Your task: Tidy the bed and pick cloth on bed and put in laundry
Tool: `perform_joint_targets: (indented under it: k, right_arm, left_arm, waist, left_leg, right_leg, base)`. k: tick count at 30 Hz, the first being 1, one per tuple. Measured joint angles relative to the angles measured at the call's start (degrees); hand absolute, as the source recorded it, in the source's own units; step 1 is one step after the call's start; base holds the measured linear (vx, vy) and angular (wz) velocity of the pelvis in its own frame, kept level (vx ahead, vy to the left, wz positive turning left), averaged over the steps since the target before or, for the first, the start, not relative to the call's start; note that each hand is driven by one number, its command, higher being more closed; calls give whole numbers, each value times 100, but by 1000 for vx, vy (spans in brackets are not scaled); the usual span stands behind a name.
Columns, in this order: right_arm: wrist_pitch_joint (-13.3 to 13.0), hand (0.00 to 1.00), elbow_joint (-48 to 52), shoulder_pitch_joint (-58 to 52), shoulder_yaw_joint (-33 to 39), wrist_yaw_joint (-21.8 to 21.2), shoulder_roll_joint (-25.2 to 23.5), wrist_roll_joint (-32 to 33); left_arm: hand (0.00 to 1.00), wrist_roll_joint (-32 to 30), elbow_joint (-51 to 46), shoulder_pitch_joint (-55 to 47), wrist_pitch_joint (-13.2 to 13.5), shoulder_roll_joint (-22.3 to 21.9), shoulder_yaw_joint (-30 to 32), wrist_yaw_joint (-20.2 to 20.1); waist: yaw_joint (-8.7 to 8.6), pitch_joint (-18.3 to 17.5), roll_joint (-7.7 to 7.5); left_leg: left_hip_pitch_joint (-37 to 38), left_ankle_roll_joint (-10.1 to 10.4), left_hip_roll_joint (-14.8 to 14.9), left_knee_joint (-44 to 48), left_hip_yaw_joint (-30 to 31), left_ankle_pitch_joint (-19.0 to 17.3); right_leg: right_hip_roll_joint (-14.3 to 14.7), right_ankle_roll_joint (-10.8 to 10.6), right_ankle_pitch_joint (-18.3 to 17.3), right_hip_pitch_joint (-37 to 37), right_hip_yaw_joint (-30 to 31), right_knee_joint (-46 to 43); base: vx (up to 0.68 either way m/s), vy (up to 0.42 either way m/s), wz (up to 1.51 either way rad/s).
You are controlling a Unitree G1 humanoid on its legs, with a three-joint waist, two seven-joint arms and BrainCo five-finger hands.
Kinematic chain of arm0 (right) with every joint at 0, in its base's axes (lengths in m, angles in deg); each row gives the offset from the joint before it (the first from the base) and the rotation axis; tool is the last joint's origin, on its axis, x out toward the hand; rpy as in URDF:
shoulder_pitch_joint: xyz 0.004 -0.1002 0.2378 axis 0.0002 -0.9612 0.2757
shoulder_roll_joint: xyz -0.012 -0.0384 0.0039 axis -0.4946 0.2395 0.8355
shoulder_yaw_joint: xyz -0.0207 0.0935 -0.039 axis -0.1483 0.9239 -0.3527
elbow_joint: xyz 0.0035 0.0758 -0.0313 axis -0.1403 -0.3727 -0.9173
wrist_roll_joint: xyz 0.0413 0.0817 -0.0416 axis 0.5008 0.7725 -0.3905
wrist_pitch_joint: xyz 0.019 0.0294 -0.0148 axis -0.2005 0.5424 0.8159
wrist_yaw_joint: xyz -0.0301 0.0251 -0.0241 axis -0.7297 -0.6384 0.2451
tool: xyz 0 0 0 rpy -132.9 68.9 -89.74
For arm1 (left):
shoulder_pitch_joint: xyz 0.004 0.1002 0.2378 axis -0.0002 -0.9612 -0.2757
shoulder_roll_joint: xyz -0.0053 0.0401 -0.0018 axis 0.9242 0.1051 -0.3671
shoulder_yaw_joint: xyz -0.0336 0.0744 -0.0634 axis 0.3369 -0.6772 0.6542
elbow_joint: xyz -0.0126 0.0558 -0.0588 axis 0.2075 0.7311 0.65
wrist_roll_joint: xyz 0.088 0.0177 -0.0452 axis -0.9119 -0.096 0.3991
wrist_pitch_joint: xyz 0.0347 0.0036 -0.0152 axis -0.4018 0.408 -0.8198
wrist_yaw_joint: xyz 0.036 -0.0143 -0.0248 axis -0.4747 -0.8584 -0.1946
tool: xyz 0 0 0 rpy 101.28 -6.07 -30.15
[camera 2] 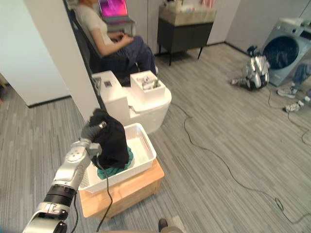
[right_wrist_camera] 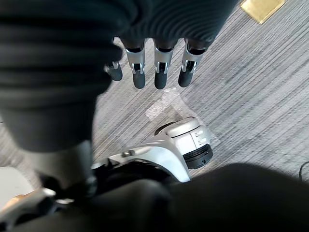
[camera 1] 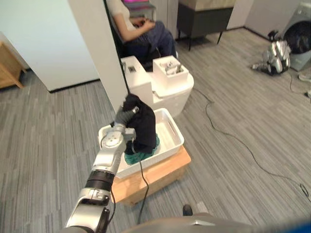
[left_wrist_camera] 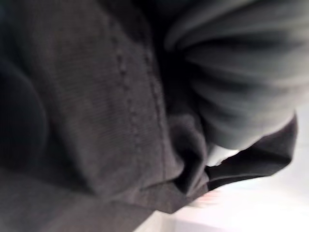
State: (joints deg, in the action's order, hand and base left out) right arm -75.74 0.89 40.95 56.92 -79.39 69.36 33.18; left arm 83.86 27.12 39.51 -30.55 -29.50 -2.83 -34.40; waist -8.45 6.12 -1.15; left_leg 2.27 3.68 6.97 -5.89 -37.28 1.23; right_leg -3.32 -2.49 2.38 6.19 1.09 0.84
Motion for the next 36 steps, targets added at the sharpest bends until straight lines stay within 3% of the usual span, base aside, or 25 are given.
perform_joint_targets:
  k: [5, 11, 12, 16, 20, 23, 29, 36]
  right_arm:
    - [72, 0, 318, 318, -155, -21, 137, 19]
    - [59, 0, 613, 408, -361, -28, 251, 22]
    - [31, 0, 623, 406, -370, -29, 258, 22]
    - [-116, 0, 661, 408, -391, -66, 274, 125]
    - [-190, 0, 660, 382, -505, -76, 294, 239]
    - [-205, 0, 659, 327, -508, -75, 294, 249]
    - [-223, 0, 658, 284, -582, -74, 289, 262]
    - [-181, 0, 647, 159, -534, -29, 278, 218]
  left_arm:
    - [100, -532, 855, 384, -94, -58, 12, 191]
    - [100, -757, 1149, 903, -78, -43, 179, 1025]
    - [0, -759, 1149, 922, -76, -38, 224, 1108]
    - [0, -761, 1149, 1090, -75, 168, 445, 1407]
    - [0, -760, 1149, 1300, 15, 386, 694, 1398]
    - [0, -739, 1143, 1484, 144, 442, 807, 1345]
    - [0, -547, 1128, 1458, 178, 438, 1074, 817]
    - [0, 281, 884, 864, 208, 472, 1406, 20]
  waist:
    - [14, 561, 49]
    - [15, 995, 74]
    - [18, 1000, 80]
    - [25, 1153, 90]
    - [40, 1161, 88]
    - [154, 1161, 89]
    - [181, 1160, 90]
    - [224, 1036, 183]
  left_leg:
    - [-202, -11, 13, 31, -133, 70]
    - [-430, 3, 85, 261, -208, -45]
    - [-476, 12, 95, 285, -212, -65]
    - [-571, 27, 125, 318, -228, -94]
    - [-640, -9, 149, 401, -173, -95]
    - [-648, -8, 169, 476, -138, -103]
    - [-506, 14, 191, 540, -89, -120]
    - [-110, 6, 175, 497, 12, -142]
  right_leg:
    - [49, 9, 5, 372, 203, -176]
    - [52, 26, -11, 586, 280, -292]
    - [52, 26, -12, 627, 279, -301]
    - [60, 38, -19, 735, 265, -362]
    - [42, 37, -20, 743, 204, -363]
    - [36, 38, -20, 720, 143, -375]
    - [2, 42, -51, 511, 29, -377]
    - [-29, 52, -174, 62, -135, -378]
  base:
    - [-7, -28, -12]
    - [-38, -33, -6]
    - [-59, -52, -2]
    - [-12, -17, -2]
    - [17, -12, 7]
    - [33, -15, 9]
    - [-2, -15, 11]
    - [-18, -8, 10]
